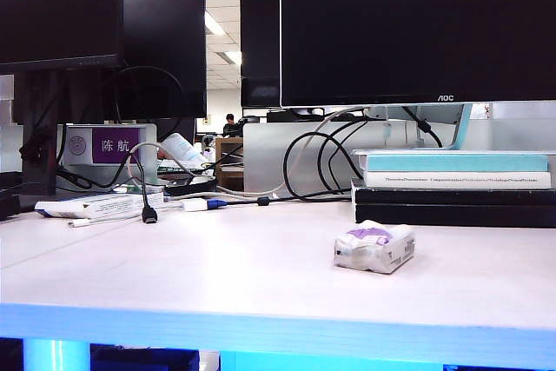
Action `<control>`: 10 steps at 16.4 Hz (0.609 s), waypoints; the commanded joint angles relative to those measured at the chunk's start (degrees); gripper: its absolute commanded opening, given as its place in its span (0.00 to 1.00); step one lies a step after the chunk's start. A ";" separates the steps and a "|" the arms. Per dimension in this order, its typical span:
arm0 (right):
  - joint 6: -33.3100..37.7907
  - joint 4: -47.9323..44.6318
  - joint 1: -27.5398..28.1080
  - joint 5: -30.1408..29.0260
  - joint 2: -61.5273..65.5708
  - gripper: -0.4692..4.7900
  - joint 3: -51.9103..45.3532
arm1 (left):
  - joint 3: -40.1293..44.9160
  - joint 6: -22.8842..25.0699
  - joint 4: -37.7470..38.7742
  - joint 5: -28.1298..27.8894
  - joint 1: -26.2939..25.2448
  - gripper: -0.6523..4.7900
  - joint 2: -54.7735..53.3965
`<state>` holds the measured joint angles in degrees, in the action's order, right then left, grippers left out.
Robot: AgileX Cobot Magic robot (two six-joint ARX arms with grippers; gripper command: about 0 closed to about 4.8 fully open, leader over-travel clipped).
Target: Pick up a packet of tissues from the table with the left hand, then take a tissue from it with the right hand.
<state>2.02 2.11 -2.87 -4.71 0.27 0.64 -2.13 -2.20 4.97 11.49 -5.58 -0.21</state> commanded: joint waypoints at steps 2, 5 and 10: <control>-0.11 1.97 0.02 0.13 0.04 0.09 -0.37 | -0.20 -0.17 -1.66 -0.09 0.00 0.11 0.13; 0.09 2.34 0.02 0.11 0.04 0.09 -0.37 | -0.20 -3.67 -1.92 0.39 0.00 0.11 0.13; 8.83 2.43 0.02 9.51 0.04 0.09 -0.31 | -0.52 -5.77 -3.80 2.47 0.02 0.11 0.11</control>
<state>8.51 5.10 -2.90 1.28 0.30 0.64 -2.15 -7.60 2.02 13.89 -5.58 -0.21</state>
